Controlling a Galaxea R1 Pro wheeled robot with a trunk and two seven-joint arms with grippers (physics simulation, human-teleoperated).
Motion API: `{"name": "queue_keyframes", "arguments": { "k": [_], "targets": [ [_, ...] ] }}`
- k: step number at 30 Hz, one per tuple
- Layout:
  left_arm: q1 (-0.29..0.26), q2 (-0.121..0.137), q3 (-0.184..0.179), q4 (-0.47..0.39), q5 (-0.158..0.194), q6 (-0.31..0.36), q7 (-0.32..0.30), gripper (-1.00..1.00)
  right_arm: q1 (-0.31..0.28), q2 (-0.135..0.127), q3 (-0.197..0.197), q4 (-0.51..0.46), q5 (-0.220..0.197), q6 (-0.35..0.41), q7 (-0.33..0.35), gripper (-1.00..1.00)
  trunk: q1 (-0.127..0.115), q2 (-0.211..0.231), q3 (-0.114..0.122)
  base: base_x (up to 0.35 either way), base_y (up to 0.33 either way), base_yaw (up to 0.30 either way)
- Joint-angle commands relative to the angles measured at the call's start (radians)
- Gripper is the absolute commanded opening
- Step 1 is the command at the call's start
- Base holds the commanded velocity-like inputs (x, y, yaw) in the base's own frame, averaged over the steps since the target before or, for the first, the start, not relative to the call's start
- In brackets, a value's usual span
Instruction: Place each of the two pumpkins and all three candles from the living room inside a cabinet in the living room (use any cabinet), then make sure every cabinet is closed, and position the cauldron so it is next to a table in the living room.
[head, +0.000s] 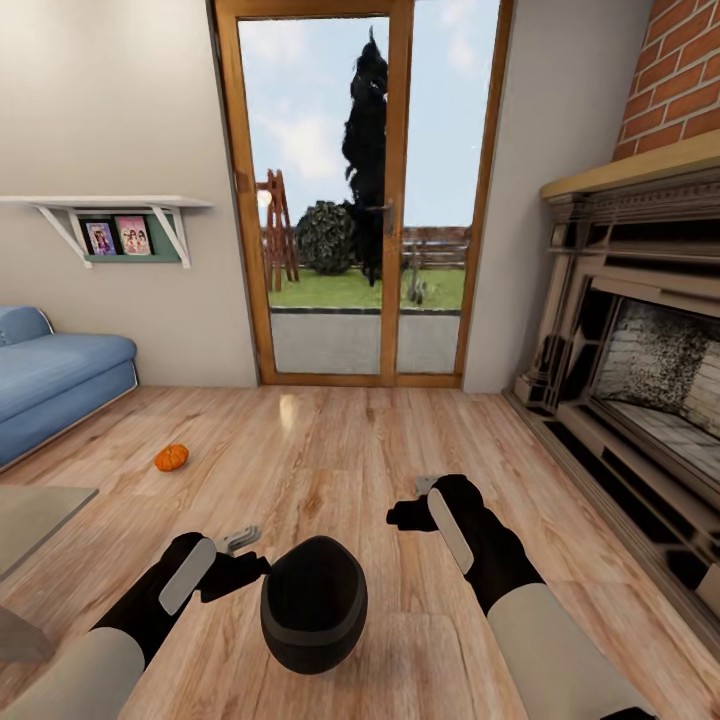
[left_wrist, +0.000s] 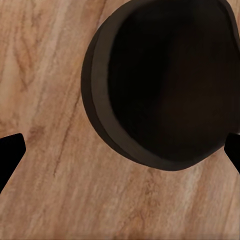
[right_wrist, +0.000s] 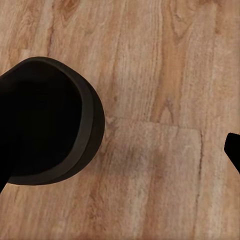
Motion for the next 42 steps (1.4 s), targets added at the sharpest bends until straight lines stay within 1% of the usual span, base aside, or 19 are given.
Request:
{"name": "queue_keyframes", "arguments": {
  "k": [1, 5, 6, 7, 8, 9, 10, 11, 13, 14, 15, 16, 22, 27, 31, 35, 36, 40, 42],
  "targets": [
    [-0.001, 0.001, -0.005, -0.001, 0.011, 0.001, 0.01, 1.0, -0.001, 0.0, 0.002, 0.008, -0.01, 0.002, -0.01, 1.0, 0.0, 0.0, -0.001, 0.005, 0.0, 0.0],
    [-0.001, 0.001, -0.005, 0.0, 0.011, 0.001, 0.014, 1.0, -0.001, 0.002, 0.024, 0.031, -0.015, -0.001, -0.009, 1.0, 0.0, 0.0, -0.001, 0.053, 0.0, 0.0],
    [-0.001, 0.001, -0.005, 0.0, 0.011, 0.001, 0.014, 1.0, -0.001, 0.003, 0.035, 0.037, -0.019, -0.003, -0.009, 1.0, 0.0, 0.0, -0.001, 0.054, 0.0, 0.0],
    [-0.001, -0.001, -0.005, 0.0, 0.01, 0.001, 0.015, 1.0, -0.001, 0.009, 0.064, 0.057, -0.039, -0.017, -0.01, 1.0, 0.0, 0.0, -0.001, 0.035, 0.0, 0.0],
    [-0.001, -0.003, -0.006, 0.0, 0.009, 0.001, 0.015, 1.0, -0.001, 0.031, 0.114, 0.097, -0.086, -0.06, -0.013, 1.0, 0.0, 0.0, -0.001, 0.018, 0.0, 0.0],
    [-0.001, -0.004, -0.006, 0.0, 0.009, 0.001, 0.015, 1.0, -0.001, 0.038, 0.132, 0.114, -0.104, -0.078, -0.014, 1.0, 0.0, 0.0, -0.001, 0.014, 0.0, 0.0],
    [-0.001, -0.006, -0.006, 0.0, 0.009, 0.001, 0.015, 1.0, -0.006, 0.041, 0.194, 0.201, -0.172, -0.143, -0.033, 1.0, 0.0, 0.0, -0.001, 0.006, 0.0, 0.0],
    [-0.001, -0.007, -0.006, 0.0, 0.009, 0.001, 0.015, 1.0, -0.01, 0.041, 0.206, 0.222, -0.188, -0.156, -0.042, 1.0, 0.0, 0.0, -0.001, 0.005, 0.0, 0.0],
    [-0.001, -0.007, -0.006, 0.0, 0.009, 0.001, 0.015, 1.0, -0.034, 0.041, 0.234, 0.279, -0.248, -0.188, -0.077, 1.0, 0.0, 0.0, -0.001, 0.002, 0.0, 0.0],
    [-0.001, -0.008, -0.006, 0.0, 0.008, 0.001, 0.015, 1.0, -0.039, 0.041, 0.238, 0.287, -0.262, -0.192, -0.083, 1.0, 0.0, 0.0, -0.001, 0.002, 0.0, 0.0],
    [-0.001, -0.008, -0.006, 0.0, 0.008, 0.001, 0.015, 1.0, -0.048, 0.041, 0.247, 0.302, -0.298, -0.2, -0.095, 1.0, 0.0, 0.0, -0.001, 0.0, 0.0, 0.0],
    [-0.001, -0.008, -0.006, 0.0, 0.008, 0.001, 0.015, 1.0, -0.052, 0.041, 0.252, 0.308, -0.314, -0.201, -0.101, 1.0, 0.0, 0.0, -0.001, 0.0, 0.0, 0.0],
    [-0.001, -0.009, -0.007, 0.0, 0.009, 0.001, 0.014, 1.0, -0.059, 0.041, 0.294, 0.316, -0.343, -0.196, -0.115, 1.0, 0.0, 0.0, -0.001, 0.0, 0.0, 0.0],
    [-0.001, -0.009, -0.008, 0.0, 0.009, 0.001, 0.014, 1.0, -0.059, 0.041, 0.302, 0.293, -0.349, -0.196, -0.116, 1.0, 0.0, 0.0, -0.001, 0.0, 0.0, 0.0],
    [-0.001, -0.01, -0.008, 0.0, 0.009, 0.001, 0.014, 1.0, -0.059, 0.041, 0.304, 0.281, -0.381, -0.196, -0.116, 1.0, 0.0, 0.0, -0.001, 0.0, 0.0, 0.0],
    [-0.001, -0.01, -0.008, -0.003, 0.011, 0.001, 0.013, 1.0, -0.059, 0.041, 0.307, 0.275, -0.393, -0.198, -0.115, 1.0, 0.0, 0.0, -0.001, 0.0, 0.0, 0.0],
    [-0.001, -0.01, -0.008, -0.005, 0.011, 0.001, 0.013, 1.0, -0.059, 0.041, 0.314, 0.267, -0.393, -0.198, -0.115, 1.0, 0.0, 0.0, -0.001, 0.0, 0.0, 0.0],
    [-0.001, -0.01, -0.009, -0.009, 0.011, 0.001, 0.012, 1.0, -0.059, 0.041, 0.386, 0.228, -0.395, -0.204, -0.116, 1.0, 0.0, 0.0, -0.001, 0.0, 0.0, 0.0],
    [-0.001, -0.01, -0.009, -0.01, 0.011, 0.001, 0.012, 1.0, -0.059, 0.041, 0.401, 0.223, -0.396, -0.209, -0.115, 1.0, 0.0, 0.0, -0.001, 0.0, 0.0, 0.0]
  ]
}}
